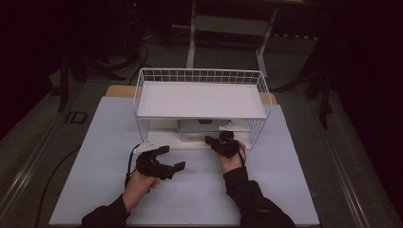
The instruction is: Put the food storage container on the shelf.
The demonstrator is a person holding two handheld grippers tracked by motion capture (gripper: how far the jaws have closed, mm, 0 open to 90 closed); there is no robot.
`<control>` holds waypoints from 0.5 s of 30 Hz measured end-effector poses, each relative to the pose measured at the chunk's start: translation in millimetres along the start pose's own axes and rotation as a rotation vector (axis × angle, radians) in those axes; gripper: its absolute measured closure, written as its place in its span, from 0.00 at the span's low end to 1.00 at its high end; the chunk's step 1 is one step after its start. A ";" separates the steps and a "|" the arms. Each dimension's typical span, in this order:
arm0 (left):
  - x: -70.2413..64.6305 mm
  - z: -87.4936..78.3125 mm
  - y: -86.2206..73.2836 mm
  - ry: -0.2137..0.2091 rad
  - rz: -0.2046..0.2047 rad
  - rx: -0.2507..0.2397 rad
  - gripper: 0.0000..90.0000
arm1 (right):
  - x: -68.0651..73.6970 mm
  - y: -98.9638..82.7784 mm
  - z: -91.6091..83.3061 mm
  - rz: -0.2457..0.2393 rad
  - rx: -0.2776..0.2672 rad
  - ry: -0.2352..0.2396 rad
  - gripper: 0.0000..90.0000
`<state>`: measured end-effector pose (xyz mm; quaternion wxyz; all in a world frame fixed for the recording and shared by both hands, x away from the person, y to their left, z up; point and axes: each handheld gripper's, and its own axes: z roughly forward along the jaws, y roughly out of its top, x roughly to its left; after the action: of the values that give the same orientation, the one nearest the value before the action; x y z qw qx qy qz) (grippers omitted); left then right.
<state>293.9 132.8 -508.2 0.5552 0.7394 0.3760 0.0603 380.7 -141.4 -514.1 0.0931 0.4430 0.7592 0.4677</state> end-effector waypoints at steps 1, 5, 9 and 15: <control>0.1 0.0 -0.1 -0.001 -0.002 0.000 0.00 | 0.0 0.4 0.9 0.005 0.000 0.001 1.00; -0.3 -0.6 -0.1 0.001 0.005 0.004 0.00 | 1.5 -0.1 1.8 0.010 -0.001 -0.003 0.99; -2.6 -1.1 0.4 -0.002 0.018 0.005 0.00 | 4.2 -0.1 -1.4 0.027 -0.007 0.018 0.92; -5.3 -3.7 1.1 -0.005 0.023 0.003 0.00 | 16.5 -6.7 -14.5 -0.021 -0.017 0.049 0.57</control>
<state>288.9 132.2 -504.1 0.5542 0.7447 0.3662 0.0641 359.1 -139.1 -507.0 0.0830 0.4226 0.7618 0.4839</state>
